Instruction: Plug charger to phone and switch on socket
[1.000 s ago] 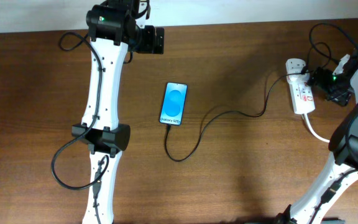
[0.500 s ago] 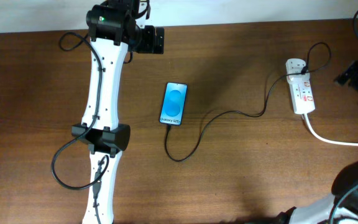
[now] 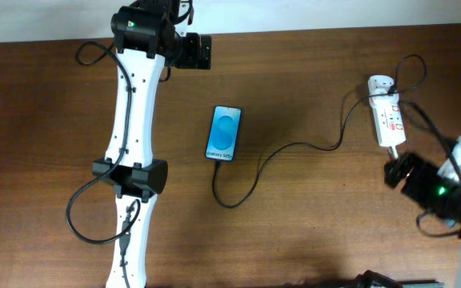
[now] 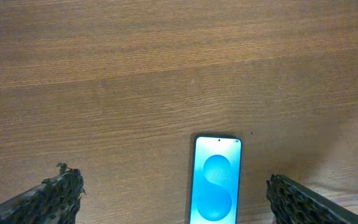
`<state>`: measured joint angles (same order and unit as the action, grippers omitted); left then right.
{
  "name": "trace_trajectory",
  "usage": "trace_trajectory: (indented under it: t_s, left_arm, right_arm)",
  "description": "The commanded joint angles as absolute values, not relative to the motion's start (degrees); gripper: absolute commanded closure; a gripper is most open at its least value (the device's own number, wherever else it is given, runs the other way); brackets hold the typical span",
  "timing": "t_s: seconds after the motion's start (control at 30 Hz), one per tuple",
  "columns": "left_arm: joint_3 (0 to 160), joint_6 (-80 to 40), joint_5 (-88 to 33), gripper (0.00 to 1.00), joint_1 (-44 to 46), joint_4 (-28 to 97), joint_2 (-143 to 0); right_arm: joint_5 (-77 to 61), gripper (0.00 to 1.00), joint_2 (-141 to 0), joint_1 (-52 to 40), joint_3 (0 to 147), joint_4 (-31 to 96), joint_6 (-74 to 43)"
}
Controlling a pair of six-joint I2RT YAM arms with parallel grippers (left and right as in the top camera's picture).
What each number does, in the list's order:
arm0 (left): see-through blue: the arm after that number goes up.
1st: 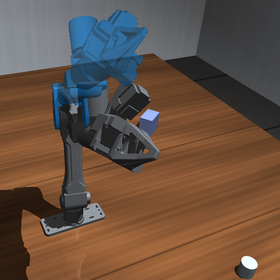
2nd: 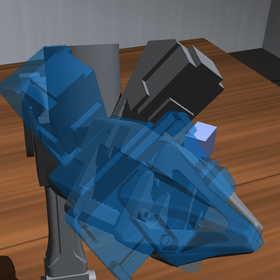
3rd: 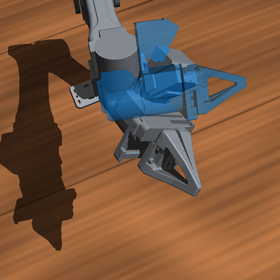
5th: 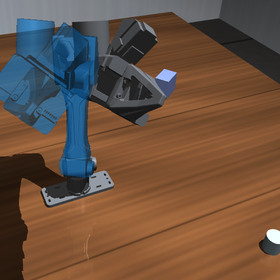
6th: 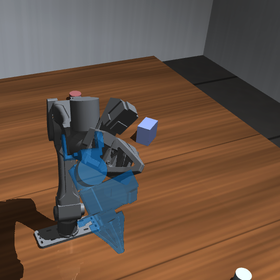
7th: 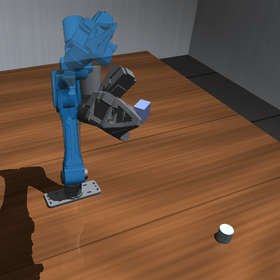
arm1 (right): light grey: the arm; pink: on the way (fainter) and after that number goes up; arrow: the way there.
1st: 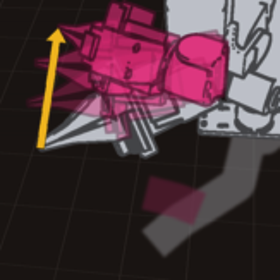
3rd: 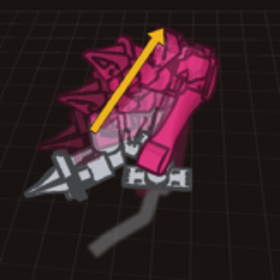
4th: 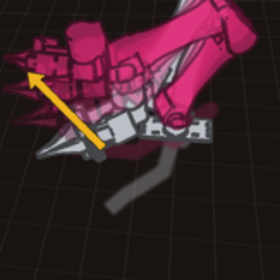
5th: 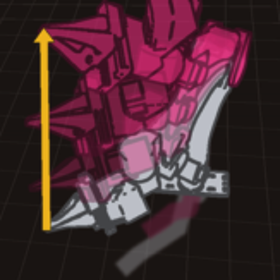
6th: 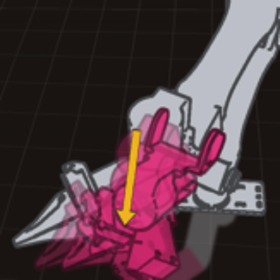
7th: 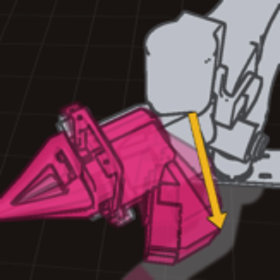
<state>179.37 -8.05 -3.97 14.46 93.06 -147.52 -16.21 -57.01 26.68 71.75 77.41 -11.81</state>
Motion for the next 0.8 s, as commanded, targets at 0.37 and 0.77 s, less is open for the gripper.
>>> trace_trajectory:
  t_s: [0.37,0.77]
  left_arm:
    - [179.46,-8.75,-3.16,0.01,14.11,92.95,-147.04]
    - [179.46,-8.75,-3.16,0.01,14.11,92.95,-147.04]
  right_arm:
    - [-17.17,0.02,-62.85,26.20,70.81,85.10,-12.95]
    - [-17.41,0.02,-63.35,18.61,70.81,80.77,-12.32]
